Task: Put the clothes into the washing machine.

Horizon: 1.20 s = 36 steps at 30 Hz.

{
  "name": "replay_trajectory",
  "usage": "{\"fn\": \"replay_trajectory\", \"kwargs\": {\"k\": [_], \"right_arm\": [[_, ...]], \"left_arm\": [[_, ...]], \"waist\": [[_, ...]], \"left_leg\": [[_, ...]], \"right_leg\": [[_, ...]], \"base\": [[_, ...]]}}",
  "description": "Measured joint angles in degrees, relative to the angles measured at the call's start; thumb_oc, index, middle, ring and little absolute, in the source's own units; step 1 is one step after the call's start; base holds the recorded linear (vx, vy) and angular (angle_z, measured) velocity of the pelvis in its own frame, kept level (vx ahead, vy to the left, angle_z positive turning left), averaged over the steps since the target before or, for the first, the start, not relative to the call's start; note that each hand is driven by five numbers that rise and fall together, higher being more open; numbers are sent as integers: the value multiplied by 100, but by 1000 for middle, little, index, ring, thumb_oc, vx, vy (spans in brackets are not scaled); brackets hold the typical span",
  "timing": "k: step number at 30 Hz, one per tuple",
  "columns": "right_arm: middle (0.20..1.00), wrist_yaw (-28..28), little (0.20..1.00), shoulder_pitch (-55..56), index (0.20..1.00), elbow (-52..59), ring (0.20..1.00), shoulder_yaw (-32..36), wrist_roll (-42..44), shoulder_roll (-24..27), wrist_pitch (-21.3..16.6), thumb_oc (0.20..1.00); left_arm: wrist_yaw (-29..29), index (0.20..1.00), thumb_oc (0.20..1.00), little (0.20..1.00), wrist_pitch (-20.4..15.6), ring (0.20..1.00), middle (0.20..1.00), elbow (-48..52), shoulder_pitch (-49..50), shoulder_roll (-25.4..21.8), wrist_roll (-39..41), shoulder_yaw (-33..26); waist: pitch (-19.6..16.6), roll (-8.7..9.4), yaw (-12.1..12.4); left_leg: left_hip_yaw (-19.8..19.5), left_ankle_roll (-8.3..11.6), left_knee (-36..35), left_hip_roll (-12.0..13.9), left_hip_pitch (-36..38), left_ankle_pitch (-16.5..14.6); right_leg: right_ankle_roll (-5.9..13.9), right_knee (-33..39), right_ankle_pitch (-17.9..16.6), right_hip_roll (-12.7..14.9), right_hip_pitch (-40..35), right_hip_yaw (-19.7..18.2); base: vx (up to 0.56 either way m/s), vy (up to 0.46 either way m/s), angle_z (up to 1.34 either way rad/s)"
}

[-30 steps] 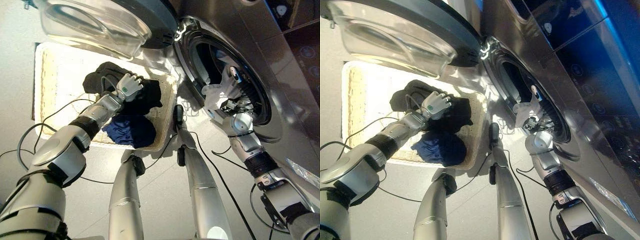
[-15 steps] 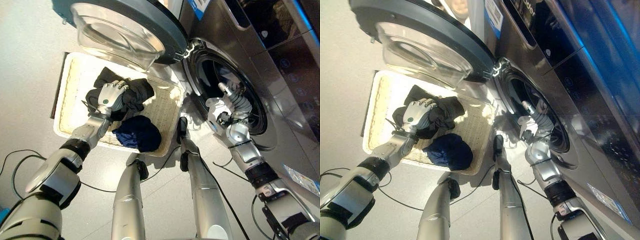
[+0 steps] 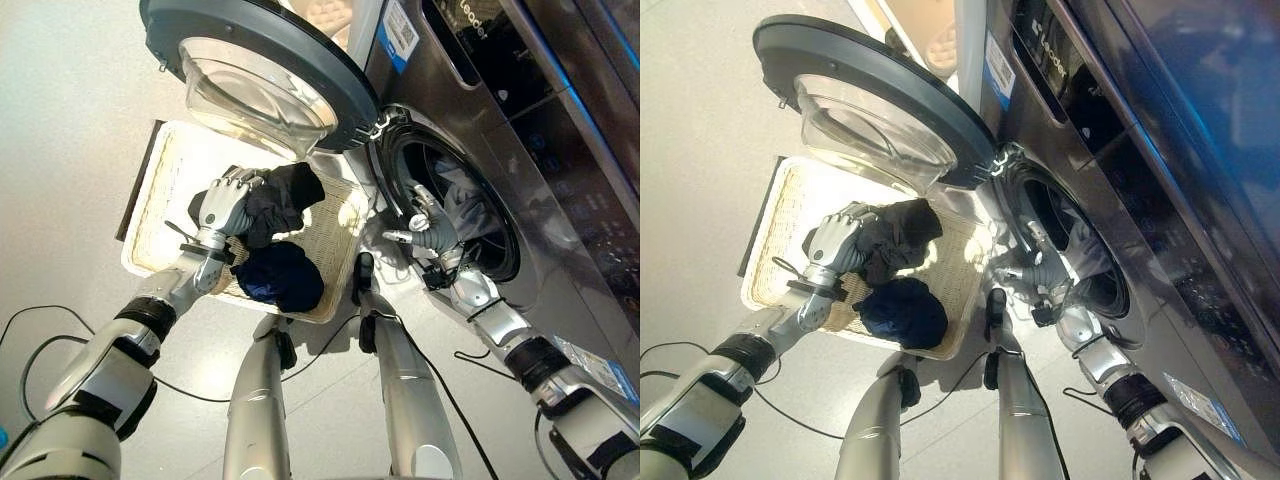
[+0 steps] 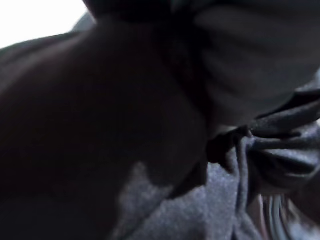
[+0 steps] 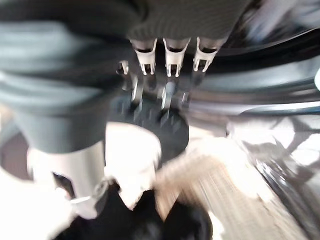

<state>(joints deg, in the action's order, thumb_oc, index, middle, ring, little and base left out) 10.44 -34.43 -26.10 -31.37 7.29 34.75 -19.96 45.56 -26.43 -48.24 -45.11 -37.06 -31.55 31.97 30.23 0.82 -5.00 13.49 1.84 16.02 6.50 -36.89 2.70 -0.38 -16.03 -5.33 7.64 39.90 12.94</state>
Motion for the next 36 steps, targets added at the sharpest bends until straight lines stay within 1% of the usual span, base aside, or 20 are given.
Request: {"fn": "replay_trajectory", "kwargs": {"k": [3, 4, 5, 6, 7, 8, 9, 11, 14, 15, 17, 18, 19, 20, 22, 25, 30, 31, 34, 36], "right_arm": [[1000, -290, 1000, -300, 1000, -8, 1000, -125, -196, 45, 24, 1000], [1000, -444, 1000, -450, 1000, -31, 1000, -268, -244, 43, 106, 1000], [1000, -444, 1000, -450, 1000, -31, 1000, -268, -244, 43, 106, 1000], [1000, -565, 1000, -617, 1000, -92, 1000, -301, -266, -12, 156, 1000], [1000, -597, 1000, -658, 1000, -161, 1000, -302, -266, -54, 193, 1000], [1000, -733, 1000, -714, 1000, -311, 1000, -315, -260, -113, 255, 1000], [1000, -815, 1000, -761, 1000, -480, 1000, -318, -260, -208, 313, 1000], [1000, -925, 1000, -761, 1000, -642, 1000, -325, -256, -285, 410, 1000], [1000, -1032, 1000, -830, 1000, -836, 1000, -307, -207, -362, 444, 1000], [1000, -1032, 1000, -893, 1000, -996, 1000, -297, -206, -461, 455, 1000], [1000, -1062, 1000, -948, 1000, -1056, 1000, -297, -204, -570, 503, 1000], [1000, -1085, 1000, -952, 1000, -1056, 1000, -297, -203, -585, 509, 1000], [1000, -1134, 1000, -968, 1000, -1086, 1000, -281, -199, -628, 523, 1000], [1000, -1198, 1000, -1059, 1000, -1239, 1000, -279, -171, -730, 565, 1000], [1000, -1275, 1000, -1185, 1000, -1405, 1000, -278, -97, -844, 633, 1000], [1000, -1381, 1000, -1337, 1000, -1585, 1000, -274, -61, -922, 700, 1000], [1000, -1404, 1000, -1480, 1000, -1831, 1000, -238, 132, -984, 792, 1000], [1000, -1364, 1000, -1522, 1000, -1938, 1000, -224, 139, -991, 796, 1000], [1000, -1355, 1000, -1543, 1000, -1978, 1000, -222, 139, -1001, 821, 1000], [1000, -1222, 1000, -1546, 1000, -1978, 1000, -117, 139, -1090, 860, 1000]], "left_arm": [[-178, 200, 200, 200, -281, 200, 200, 84, 26, 80, 497, -65], [-342, 200, 200, 200, -438, 200, 200, 283, 120, 160, 913, -254], [-342, 200, 200, 200, -438, 200, 200, 283, 120, 160, 913, -254], [-495, 200, 200, 200, -545, 200, 200, 408, 163, 241, 1262, -368], [-530, 200, 200, 200, -563, 200, 200, 456, 176, 277, 1385, -398], [-757, 200, 200, 200, -693, 200, 200, 534, 227, 324, 1760, -490], [-909, 200, 200, 200, -754, 200, 200, 641, 340, 388, 2064, -643], [-1129, 200, 200, 200, -903, 200, 200, 729, 452, 486, 2581, -696], [-1709, 200, 200, 200, -995, 200, 200, 1094, 604, 650, 3429, -897], [-1907, 200, 200, 200, -999, 200, 200, 1200, 663, 740, 3745, -1023], [-2263, 200, 200, 200, -1000, 200, 200, 1334, 689, 862, 4317, -1106], [-2335, 200, 200, 200, -1000, 200, 200, 1342, 686, 884, 4412, -1105], [-2505, 200, 200, 200, -979, 200, 200, 1398, 714, 946, 4615, -1127], [-2800, 200, 200, 200, -904, 200, 200, 1658, 846, 1084, 5007, -1273], [-3063, 200, 200, 200, -891, 200, 200, 1892, 949, 1246, 5385, -1351], [-3660, 200, 200, 200, -694, 200, 200, 2114, 971, 1452, 6005, -1340], [-4204, 200, 200, 200, -383, 200, 200, 2488, 1028, 1653, 6831, -1337], [-4376, 200, 200, 200, -240, 200, 200, 2567, 1031, 1752, 7102, -1340], [-4490, 200, 200, 200, -164, 200, 200, 2674, 1053, 1837, 7259, -1315], [-4599, 200, 200, 200, -28, 200, 200, 2720, 1045, 1849, 7361, -1290]], "waist": [[0, 2, 124], [1, 3, 137], [1, 3, 137], [5, 10, 209], [5, 11, 237], [17, 22, 299], [33, 40, 300], [34, 39, 325], [34, 38, 468], [34, 39, 456], [35, 37, 485], [35, 37, 495], [37, 32, 574], [39, 28, 603], [41, 25, 630], [44, 18, 758], [50, 8, 829], [52, 4, 885], [52, 4, 905], [53, 2, 905]], "left_leg": [[-73, -7, -78, -22, 128, 40], [-119, -7, -83, -32, 144, 48], [-119, -7, -83, -32, 144, 48], [-143, -12, -83, -53, 146, 51], [-147, -13, -83, -64, 149, 52], [-160, -22, -91, -86, 176, 59], [-181, -28, -113, -101, 234, 64], [-248, -33, -154, -139, 310, 87], [-296, -54, -183, -189, 344, 106], [-330, -54, -210, -217, 353, 125], [-411, -53, -284, -272, 359, 185], [-417, -49, -299, -278, 360, 195], [-422, -47, -318, -283, 370, 202], [-430, -39, -345, -291, 380, 219], [-445, -40, -370, -301, 380, 245], [-504, -38, -387, -330, 410, 259], [-598, -59, -429, -397, 429, 307], [-597, -64, -428, -409, 432, 311], [-627, -70, -428, -433, 432, 330], [-666, -73, -396, -475, 436, 331]], "right_leg": [[-1, 1, 38, 12, -137, 64], [-6, -4, 56, 24, -181, 90], [-6, -4, 56, 24, -181, 90], [-19, -36, 60, 54, -187, 114], [-22, -48, 64, 67, -189, 115], [-25, -65, 74, 89, -218, 146], [-24, -66, 86, 105, -275, 169], [-24, -74, 120, 137, -369, 208], [4, -135, 159, 194, -400, 250], [19, -177, 186, 225, -402, 271], [41, -212, 221, 278, -408, 332], [48, -211, 226, 281, -408, 334], [53, -214, 229, 287, -408, 342], [54, -214, 230, 293, -409, 354], [41, -221, 239, 299, -409, 372], [33, -358, 333, 356, -409, 441], [6, -479, 407, 435, -416, 504], [8, -487, 408, 450, -419, 514], [18, -519, 427, 470, -423, 534], [28, -622, 483, 525, -424, 558]], "base": [[13, -54, 11], [12, -23, 9], [13, -23, 14], [15, -32, 8], [23, -59, 10], [23, -61, 8], [15, -46, 13], [13, -30, 17], [17, -46, 14], [3, -29, 18], [-1, -49, 22], [-5, -47, 10], [-5, -33, 3], [0, 0, 0], [6, -15, 8], [13, -22, 12], [8, -19, 11], [0, 0, 0], [3, -11, 8], [9, -15, 11]]}}
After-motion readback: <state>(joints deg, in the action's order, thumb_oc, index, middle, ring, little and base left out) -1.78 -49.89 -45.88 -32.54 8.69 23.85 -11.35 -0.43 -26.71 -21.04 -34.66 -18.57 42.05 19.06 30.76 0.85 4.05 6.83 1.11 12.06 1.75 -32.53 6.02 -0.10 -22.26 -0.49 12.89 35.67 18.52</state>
